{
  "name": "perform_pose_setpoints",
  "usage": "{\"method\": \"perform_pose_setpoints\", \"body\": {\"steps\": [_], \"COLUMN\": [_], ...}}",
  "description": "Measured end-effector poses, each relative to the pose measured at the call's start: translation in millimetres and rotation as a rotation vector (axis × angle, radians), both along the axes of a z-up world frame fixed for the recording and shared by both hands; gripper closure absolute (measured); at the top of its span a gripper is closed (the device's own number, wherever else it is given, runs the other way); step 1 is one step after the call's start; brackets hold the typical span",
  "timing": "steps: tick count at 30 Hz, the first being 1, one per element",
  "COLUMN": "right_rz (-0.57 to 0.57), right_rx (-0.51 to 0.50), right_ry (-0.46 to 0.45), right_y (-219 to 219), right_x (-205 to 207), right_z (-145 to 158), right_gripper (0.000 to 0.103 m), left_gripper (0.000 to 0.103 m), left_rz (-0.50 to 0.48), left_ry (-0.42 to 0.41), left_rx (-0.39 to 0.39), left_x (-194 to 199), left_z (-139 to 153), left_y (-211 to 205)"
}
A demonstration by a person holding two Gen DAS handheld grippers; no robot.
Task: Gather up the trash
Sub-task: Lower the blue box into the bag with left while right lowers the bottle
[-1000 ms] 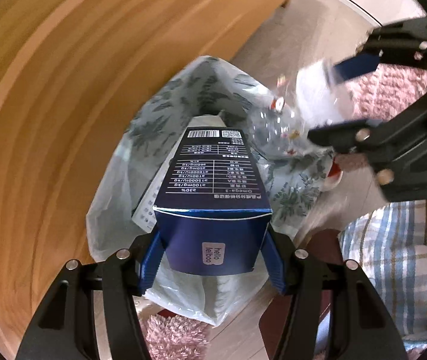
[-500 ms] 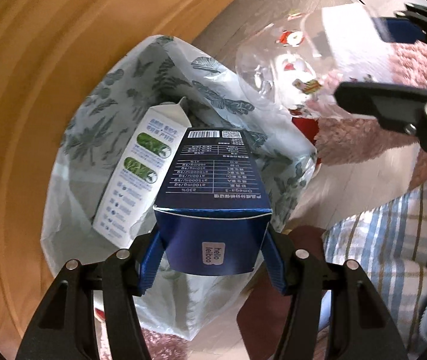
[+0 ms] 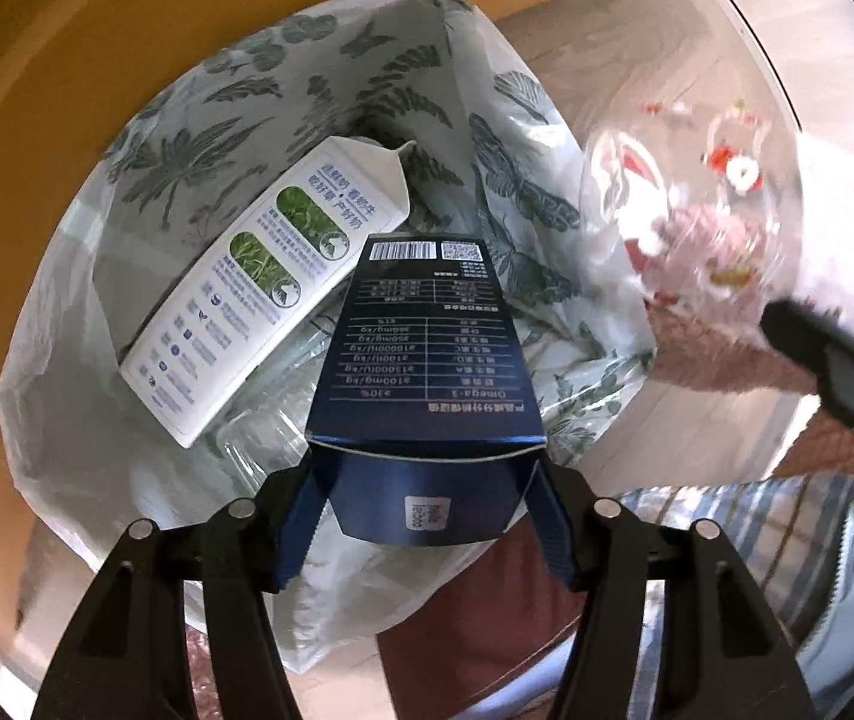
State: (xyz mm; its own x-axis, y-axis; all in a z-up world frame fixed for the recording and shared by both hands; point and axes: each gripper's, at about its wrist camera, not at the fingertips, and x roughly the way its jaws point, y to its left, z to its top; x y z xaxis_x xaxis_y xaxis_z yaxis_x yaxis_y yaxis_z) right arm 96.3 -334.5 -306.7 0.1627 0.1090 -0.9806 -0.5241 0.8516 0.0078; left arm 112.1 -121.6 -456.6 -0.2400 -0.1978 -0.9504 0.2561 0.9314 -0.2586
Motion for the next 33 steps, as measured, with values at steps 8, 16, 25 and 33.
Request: {"method": "perform_pose_setpoints", "body": {"steps": [8, 16, 25, 33], "right_rz": [0.043, 0.13, 0.215, 0.226], "right_rx": [-0.016, -0.045, -0.069, -0.088], "right_ry": [0.002, -0.029, 0.045, 0.072], "right_y": [10.5, 27.9, 44.8, 53.7], "right_x": [-2.7, -8.2, -15.7, -11.0], "right_z": [-5.0, -8.2, -23.9, -35.8], "right_gripper": [0.043, 0.042, 0.043, 0.043], "left_gripper": [0.047, 0.046, 0.045, 0.043], "left_rz": [0.097, 0.212, 0.254, 0.308], "left_ry": [0.074, 0.145, 0.169, 0.208], "left_rx": [0.023, -0.059, -0.113, -0.146], "left_x": [-2.0, -0.6, 4.9, 8.3], "left_z": [-6.7, -11.1, -2.5, 0.5], "left_y": [14.4, 39.2, 62.1, 71.8]}}
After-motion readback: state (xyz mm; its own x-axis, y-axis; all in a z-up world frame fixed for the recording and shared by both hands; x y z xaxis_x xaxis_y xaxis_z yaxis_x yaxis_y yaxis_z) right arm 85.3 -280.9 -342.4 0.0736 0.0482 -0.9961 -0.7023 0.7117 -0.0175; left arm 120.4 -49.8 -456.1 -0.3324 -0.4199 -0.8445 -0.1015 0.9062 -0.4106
